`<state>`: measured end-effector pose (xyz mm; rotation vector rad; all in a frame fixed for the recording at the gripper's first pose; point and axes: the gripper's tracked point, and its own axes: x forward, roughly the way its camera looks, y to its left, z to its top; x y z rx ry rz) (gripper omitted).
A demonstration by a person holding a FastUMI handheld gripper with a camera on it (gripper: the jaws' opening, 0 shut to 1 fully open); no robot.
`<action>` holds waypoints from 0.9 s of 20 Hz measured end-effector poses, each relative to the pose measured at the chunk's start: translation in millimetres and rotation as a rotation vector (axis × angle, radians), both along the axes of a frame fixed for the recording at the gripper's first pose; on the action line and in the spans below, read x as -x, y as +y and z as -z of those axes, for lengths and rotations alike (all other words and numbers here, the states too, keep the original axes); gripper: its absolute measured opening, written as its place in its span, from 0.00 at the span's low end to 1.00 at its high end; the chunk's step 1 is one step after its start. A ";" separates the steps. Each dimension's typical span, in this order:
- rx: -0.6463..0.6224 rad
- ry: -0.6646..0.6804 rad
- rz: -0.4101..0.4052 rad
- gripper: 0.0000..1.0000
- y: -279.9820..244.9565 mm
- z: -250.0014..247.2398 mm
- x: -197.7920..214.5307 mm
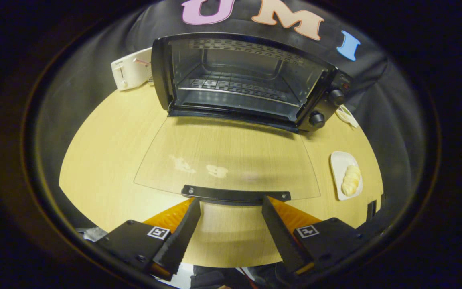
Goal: Open the toaster oven, put the food inside, and close the toaster oven door.
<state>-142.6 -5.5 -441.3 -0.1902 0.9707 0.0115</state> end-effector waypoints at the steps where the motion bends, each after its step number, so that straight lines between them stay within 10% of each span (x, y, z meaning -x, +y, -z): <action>1: -0.019 -0.015 0.011 0.98 1.3 -8.3 -1.3; 9: -0.133 -0.141 0.109 0.98 -15.3 -73.7 -31.4; 18: -0.056 0.032 0.058 0.98 -21.1 -10.0 -3.3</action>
